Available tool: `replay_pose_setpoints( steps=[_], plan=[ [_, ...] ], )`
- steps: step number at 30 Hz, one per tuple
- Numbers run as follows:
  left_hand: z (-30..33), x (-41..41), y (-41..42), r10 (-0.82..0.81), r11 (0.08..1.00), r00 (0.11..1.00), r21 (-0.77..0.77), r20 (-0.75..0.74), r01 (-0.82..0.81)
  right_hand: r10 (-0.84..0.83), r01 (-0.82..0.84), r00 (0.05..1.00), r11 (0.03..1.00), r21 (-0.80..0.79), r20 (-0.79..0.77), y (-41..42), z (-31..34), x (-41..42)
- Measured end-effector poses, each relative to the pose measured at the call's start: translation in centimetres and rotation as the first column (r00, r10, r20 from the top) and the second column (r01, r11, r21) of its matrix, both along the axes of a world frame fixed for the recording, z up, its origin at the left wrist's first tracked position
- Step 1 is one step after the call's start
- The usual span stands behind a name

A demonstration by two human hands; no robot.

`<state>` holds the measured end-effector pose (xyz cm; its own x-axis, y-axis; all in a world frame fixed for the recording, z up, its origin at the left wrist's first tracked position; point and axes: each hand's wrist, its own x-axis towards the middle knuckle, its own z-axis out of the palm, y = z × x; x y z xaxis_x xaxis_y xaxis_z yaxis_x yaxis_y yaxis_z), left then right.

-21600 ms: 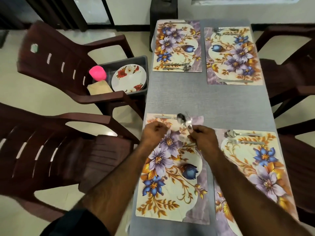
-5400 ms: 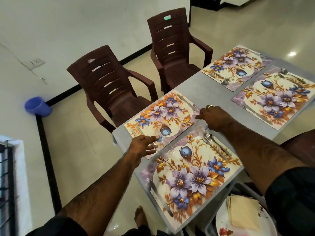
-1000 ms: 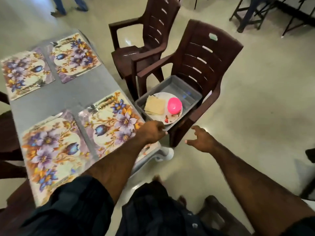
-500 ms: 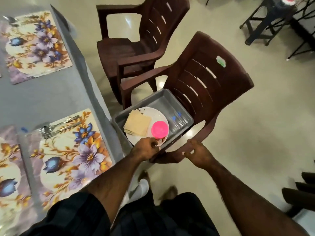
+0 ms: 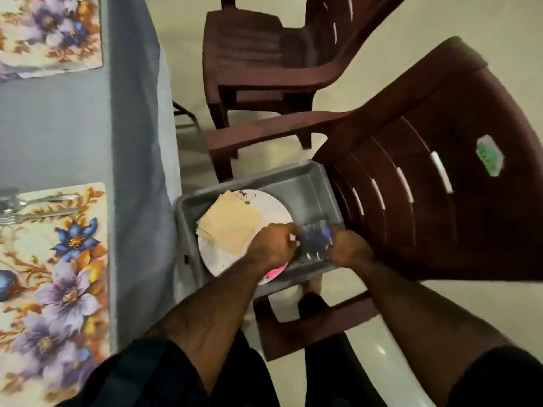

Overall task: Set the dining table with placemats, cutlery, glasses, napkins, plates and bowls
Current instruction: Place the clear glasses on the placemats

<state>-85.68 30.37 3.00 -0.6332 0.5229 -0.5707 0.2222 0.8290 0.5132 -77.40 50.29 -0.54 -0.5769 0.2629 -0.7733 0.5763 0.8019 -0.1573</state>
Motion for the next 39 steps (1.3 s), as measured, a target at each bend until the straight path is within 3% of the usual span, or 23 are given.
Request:
replay_pose_setpoints(
  steps=[4, 9, 12, 20, 23, 26, 29, 32, 35, 39],
  plan=[
    [-3.9, 0.1, 7.1, -0.063, 0.985, 0.996, -0.157, 0.065, 0.073, 0.188, -0.19, 0.98, 0.981, 0.034, 0.066, 3.9, -3.3, -2.8],
    [-9.3, -0.8, 9.8, 0.004, 0.939, 0.993, -0.341, 0.117, 0.036, 0.37, -0.376, 0.924, 0.925, 0.056, 0.096, 6.0, -6.9, -4.3],
    [-11.0, -1.4, 9.7, 0.081, 0.918, 0.982, -0.397, 0.172, -0.006, 0.413, -0.414, 0.91, 0.91, 0.037, 0.023, 6.1, -8.1, -4.4],
    [-10.5, -0.2, 9.1, 0.271, 0.915, 0.949, -0.35, 0.16, -0.202, 0.299, -0.3, 0.953, 0.953, -0.03, -0.056, 7.0, -6.8, -5.2],
    [-8.4, 0.2, 8.7, 0.315, 0.934, 0.924, -0.247, 0.217, -0.26, 0.2, -0.203, 0.979, 0.974, -0.101, -0.046, 7.7, -5.1, -4.6],
    [-5.0, 0.0, 7.4, 0.392, 0.918, 0.875, -0.053, 0.285, -0.394, -0.013, -0.018, 0.993, 0.967, -0.253, -0.119, 8.9, -2.5, -4.3],
    [-0.5, -0.3, 4.6, 0.481, 0.8, 0.768, 0.146, 0.423, -0.582, -0.19, 0.097, 0.964, 0.904, -0.416, -0.187, 9.6, 2.1, -5.2],
    [4.8, 0.0, 0.5, 0.544, 0.631, 0.68, 0.296, 0.491, -0.717, -0.369, 0.2, 0.914, 0.772, -0.604, -0.168, 9.4, 7.1, -6.3],
    [9.5, 1.0, -4.2, 0.642, 0.479, 0.554, 0.287, 0.53, -0.829, -0.441, 0.278, 0.897, 0.631, -0.724, -0.04, 7.6, 11.4, -6.6],
    [14.0, 4.0, -11.6, 0.705, 0.25, 0.374, 0.282, 0.603, -0.926, -0.403, 0.289, 0.911, 0.464, -0.837, 0.091, 1.9, 16.1, -7.2]
  ],
)
